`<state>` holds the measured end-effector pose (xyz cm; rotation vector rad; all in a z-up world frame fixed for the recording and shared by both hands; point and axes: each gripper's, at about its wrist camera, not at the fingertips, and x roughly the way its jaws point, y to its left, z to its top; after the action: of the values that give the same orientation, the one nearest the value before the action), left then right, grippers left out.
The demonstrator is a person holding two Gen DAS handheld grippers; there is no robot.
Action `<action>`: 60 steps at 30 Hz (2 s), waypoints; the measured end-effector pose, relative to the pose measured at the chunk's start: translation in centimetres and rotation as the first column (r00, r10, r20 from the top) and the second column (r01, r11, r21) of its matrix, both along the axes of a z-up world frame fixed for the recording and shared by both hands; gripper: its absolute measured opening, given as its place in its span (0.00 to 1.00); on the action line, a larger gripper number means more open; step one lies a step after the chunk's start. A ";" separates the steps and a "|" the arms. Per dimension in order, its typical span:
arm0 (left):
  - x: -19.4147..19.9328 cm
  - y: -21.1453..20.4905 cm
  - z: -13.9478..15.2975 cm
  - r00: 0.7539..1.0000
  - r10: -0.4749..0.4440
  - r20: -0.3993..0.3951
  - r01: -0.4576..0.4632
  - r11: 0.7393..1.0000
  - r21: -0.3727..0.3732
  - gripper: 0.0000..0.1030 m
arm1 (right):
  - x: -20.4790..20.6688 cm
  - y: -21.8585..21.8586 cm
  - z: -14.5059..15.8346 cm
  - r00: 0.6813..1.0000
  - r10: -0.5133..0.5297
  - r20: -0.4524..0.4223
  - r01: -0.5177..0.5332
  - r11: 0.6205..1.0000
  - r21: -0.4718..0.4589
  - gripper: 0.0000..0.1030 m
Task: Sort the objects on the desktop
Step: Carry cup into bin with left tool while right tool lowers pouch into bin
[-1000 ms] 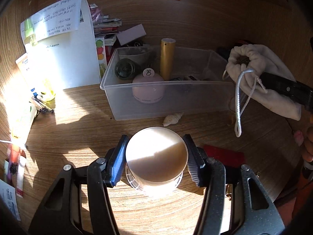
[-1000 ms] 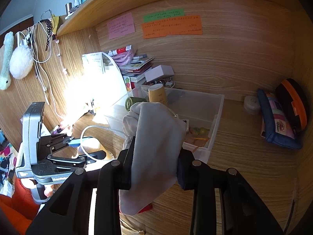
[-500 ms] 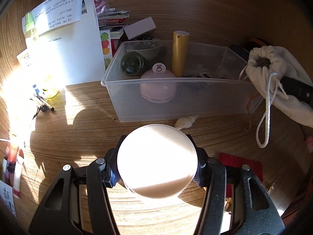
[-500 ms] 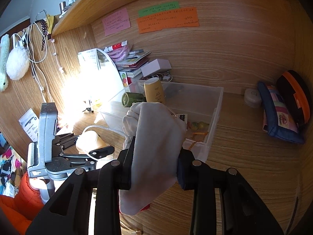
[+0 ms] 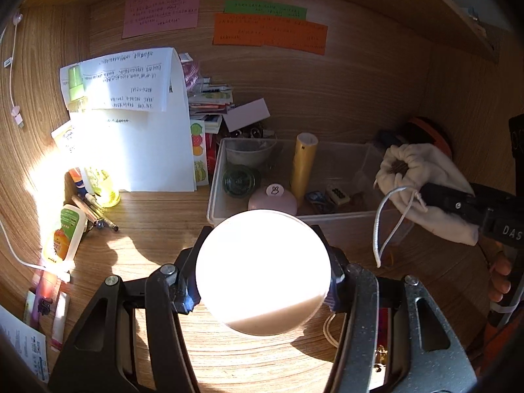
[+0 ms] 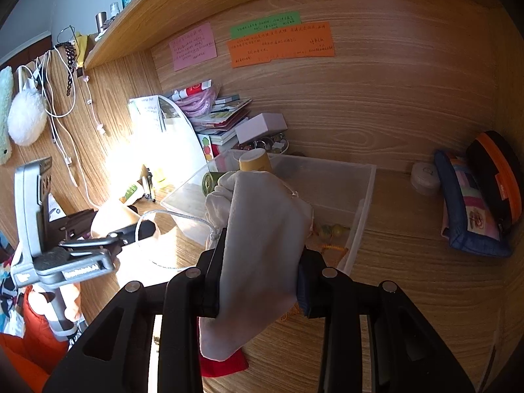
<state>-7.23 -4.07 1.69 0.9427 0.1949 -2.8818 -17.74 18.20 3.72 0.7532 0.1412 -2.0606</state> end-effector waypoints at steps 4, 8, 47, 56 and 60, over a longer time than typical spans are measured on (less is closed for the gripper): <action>-1.0 -0.5 1.7 1.000 -0.021 -0.023 0.021 1.000 0.005 0.55 | -0.5 -0.3 0.6 1.000 -0.005 -0.009 0.004 1.000 -0.011 0.29; -2.3 -1.2 3.4 0.998 -0.037 -0.048 0.037 0.999 0.013 0.55 | -0.9 -0.6 1.2 1.000 -0.007 -0.023 0.006 1.000 -0.021 0.29; -11.9 -2.0 -1.6 0.996 -0.061 0.066 0.064 0.997 -0.036 0.55 | -8.0 -4.1 -4.4 0.999 -0.040 0.031 0.036 0.992 0.117 0.32; -12.5 -1.5 -2.9 0.992 -0.052 0.112 0.060 0.995 -0.076 0.57 | -7.5 -4.5 -4.8 0.999 -0.044 -0.015 0.046 0.989 0.143 0.35; -12.4 -1.0 -3.2 0.993 -0.040 0.115 0.052 0.992 -0.111 0.64 | -7.4 -4.5 -4.8 0.999 -0.049 -0.018 0.051 0.988 0.142 0.37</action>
<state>-19.66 -5.07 -1.46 1.0983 -0.0009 -2.8344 -25.15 13.68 -1.06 0.8362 0.2833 -2.1211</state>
